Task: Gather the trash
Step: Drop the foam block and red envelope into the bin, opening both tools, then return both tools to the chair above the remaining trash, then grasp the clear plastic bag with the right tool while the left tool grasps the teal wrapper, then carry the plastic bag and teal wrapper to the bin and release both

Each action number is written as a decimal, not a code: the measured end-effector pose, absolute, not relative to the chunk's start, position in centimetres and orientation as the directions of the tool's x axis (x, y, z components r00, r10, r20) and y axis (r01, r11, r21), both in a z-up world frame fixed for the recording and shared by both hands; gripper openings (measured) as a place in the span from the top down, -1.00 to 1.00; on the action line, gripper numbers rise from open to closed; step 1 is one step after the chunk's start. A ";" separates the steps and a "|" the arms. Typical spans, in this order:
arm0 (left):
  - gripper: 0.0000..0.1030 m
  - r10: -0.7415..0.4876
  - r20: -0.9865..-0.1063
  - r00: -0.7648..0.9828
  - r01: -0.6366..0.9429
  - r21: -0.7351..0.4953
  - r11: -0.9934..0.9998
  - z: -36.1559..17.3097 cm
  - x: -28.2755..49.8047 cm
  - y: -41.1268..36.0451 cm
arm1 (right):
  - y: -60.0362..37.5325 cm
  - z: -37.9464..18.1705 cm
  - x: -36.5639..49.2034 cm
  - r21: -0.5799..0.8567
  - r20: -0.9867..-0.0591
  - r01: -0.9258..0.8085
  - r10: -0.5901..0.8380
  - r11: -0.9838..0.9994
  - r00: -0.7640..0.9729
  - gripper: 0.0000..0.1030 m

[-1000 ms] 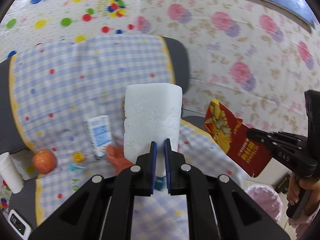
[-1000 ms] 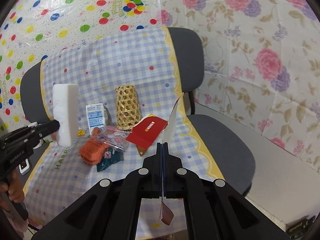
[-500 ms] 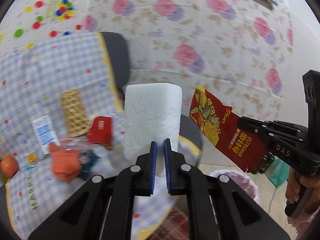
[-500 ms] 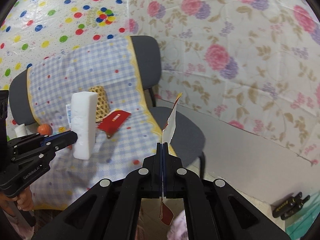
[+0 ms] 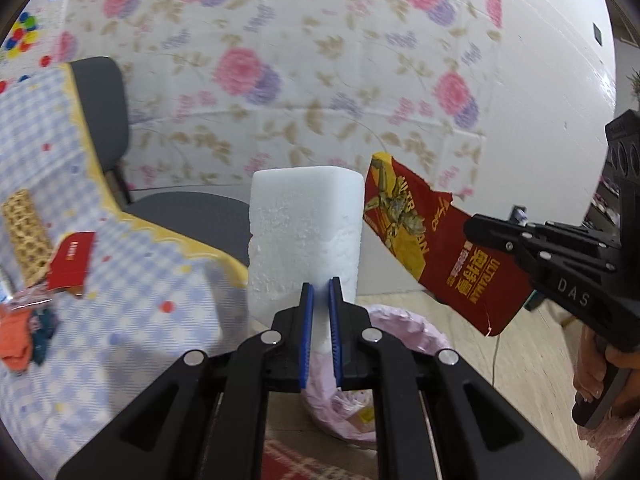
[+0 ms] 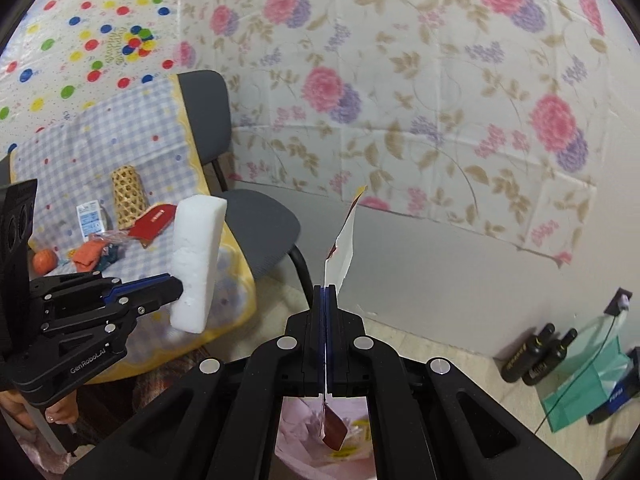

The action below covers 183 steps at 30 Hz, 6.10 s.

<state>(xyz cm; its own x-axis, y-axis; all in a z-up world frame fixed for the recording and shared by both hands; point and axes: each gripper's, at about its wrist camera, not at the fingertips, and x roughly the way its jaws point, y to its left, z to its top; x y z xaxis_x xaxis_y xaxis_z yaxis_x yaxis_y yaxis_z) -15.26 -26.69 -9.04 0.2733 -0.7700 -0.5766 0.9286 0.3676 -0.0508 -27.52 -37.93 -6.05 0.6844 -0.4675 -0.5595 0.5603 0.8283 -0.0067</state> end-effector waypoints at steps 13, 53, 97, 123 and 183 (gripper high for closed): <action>0.15 -0.741 -0.639 0.208 0.945 -0.065 0.321 -11.4 -16.4 -30.7 | -42.2 -10.1 -29.8 0.073 -0.636 0.630 -0.451 0.773 0.626 0.85; -0.45 -0.338 -0.543 0.769 0.428 0.045 0.902 -5.1 -1.4 -6.2 | -29.6 -5.7 -10.9 0.033 -0.603 0.126 -0.081 0.992 0.793 0.31; -0.50 -0.178 -0.631 0.755 0.224 -0.007 0.975 -8.6 7.9 -0.3 | -21.7 -7.0 7.7 0.012 -0.580 -0.149 0.128 0.989 0.804 0.99; -0.50 -0.264 -0.693 0.671 0.529 0.197 0.825 -12.9 6.8 -16.9 | -32.5 -7.2 0.5 0.144 -0.598 0.121 -0.012 0.982 0.802 0.98; 0.70 -0.816 -0.503 0.285 0.929 -0.063 0.364 -8.6 -14.8 -26.4 | -38.7 -6.8 -26.0 0.107 -0.613 0.536 -0.368 0.838 0.699 0.98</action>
<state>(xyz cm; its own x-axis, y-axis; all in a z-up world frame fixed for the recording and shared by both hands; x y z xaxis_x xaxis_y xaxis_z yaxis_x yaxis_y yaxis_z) -14.83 -26.37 -8.55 0.2850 -0.8157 -0.5034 0.9294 0.3636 -0.0629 -26.00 -38.67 -6.80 0.6987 -0.3685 -0.6132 0.5356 0.8377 0.1069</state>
